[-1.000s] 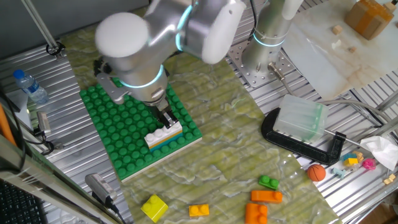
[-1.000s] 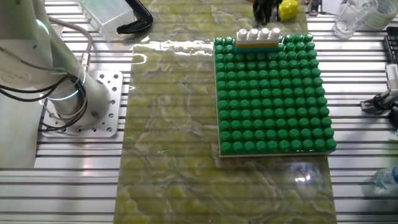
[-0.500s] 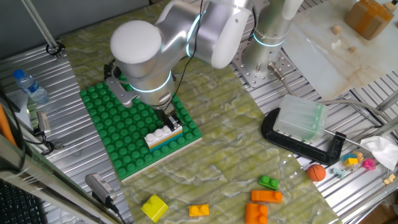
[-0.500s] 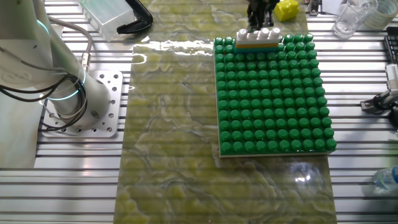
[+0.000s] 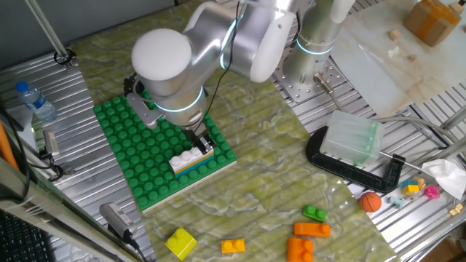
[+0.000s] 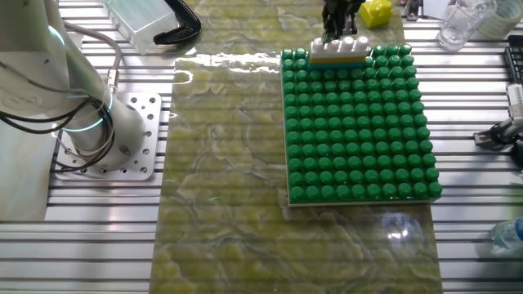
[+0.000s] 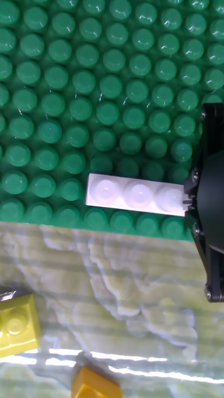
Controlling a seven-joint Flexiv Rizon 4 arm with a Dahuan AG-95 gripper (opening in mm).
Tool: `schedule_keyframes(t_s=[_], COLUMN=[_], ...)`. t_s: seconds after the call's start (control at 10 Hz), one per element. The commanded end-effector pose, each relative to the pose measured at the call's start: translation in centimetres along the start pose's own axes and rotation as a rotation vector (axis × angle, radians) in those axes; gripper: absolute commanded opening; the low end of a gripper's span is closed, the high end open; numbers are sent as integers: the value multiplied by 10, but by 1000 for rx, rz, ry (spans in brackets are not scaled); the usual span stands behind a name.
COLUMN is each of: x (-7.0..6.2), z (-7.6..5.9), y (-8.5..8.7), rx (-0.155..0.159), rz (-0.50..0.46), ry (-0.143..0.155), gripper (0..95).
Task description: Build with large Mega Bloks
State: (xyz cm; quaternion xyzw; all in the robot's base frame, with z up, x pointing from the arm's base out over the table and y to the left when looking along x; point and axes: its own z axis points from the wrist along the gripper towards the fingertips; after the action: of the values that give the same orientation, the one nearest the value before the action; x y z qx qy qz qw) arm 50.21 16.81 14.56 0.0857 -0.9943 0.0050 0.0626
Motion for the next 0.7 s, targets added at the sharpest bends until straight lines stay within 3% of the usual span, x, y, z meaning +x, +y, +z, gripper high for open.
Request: schedule_keyframes(t_s=[0.1, 0.2, 0.4, 0.7], x=[-2, -2, -3, -19], z=[4, 2, -13, -29], y=[0, 1, 7, 16], rx=[-1, 0, 22, 35], rz=[0, 0, -11, -17], ry=[-10, -9, -11, -24], gripper=[0, 0, 0, 0])
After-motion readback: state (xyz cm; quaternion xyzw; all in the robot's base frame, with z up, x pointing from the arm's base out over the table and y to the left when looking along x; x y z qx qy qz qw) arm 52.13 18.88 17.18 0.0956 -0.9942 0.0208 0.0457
